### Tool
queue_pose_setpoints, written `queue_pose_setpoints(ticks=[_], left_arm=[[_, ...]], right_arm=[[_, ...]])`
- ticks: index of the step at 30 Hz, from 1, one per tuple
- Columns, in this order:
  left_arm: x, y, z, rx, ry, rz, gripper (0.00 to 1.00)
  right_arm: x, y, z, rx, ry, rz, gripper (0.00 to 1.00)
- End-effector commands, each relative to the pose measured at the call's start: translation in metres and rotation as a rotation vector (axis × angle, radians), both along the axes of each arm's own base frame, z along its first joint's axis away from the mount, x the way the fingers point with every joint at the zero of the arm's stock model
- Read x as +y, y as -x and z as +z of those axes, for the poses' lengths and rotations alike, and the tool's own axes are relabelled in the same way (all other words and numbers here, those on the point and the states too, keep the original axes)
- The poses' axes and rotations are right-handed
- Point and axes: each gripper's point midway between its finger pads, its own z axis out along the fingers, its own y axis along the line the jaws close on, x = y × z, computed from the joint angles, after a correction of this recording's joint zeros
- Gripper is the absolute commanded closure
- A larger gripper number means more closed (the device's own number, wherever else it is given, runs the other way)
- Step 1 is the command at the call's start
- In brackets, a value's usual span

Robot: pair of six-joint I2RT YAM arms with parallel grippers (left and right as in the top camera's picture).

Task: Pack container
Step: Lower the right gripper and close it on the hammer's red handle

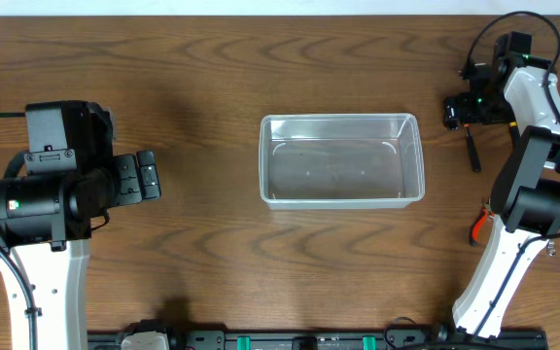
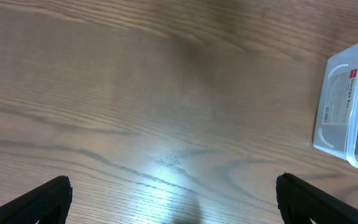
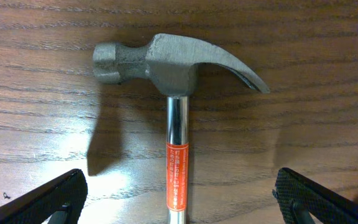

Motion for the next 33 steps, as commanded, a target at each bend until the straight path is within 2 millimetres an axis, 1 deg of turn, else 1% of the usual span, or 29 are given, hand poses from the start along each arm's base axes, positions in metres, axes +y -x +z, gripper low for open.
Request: queue_pose_setpoints(ticks=[1, 7, 18, 27, 33], left_arm=[[0.003, 0.000, 0.000, 0.005, -0.003, 0.017, 0.02], [0.003, 0.000, 0.000, 0.005, -0.002, 0.017, 0.02], [0.003, 0.000, 0.000, 0.005, -0.002, 0.017, 0.02], [0.003, 0.000, 0.000, 0.005, -0.003, 0.017, 0.02], [0.003, 0.000, 0.000, 0.005, -0.002, 0.017, 0.02]], right_arm=[[-0.001, 0.004, -0.008, 0.018, -0.007, -0.018, 0.01], [-0.001, 0.004, -0.009, 0.021, -0.009, -0.018, 0.01], [0.001, 0.008, -0.019, 0.047, -0.015, -0.017, 0.01], [0.000, 0.006, -0.019, 0.038, -0.014, -0.028, 0.01], [0.000, -0.001, -0.018, 0.011, -0.019, -0.049, 0.01]])
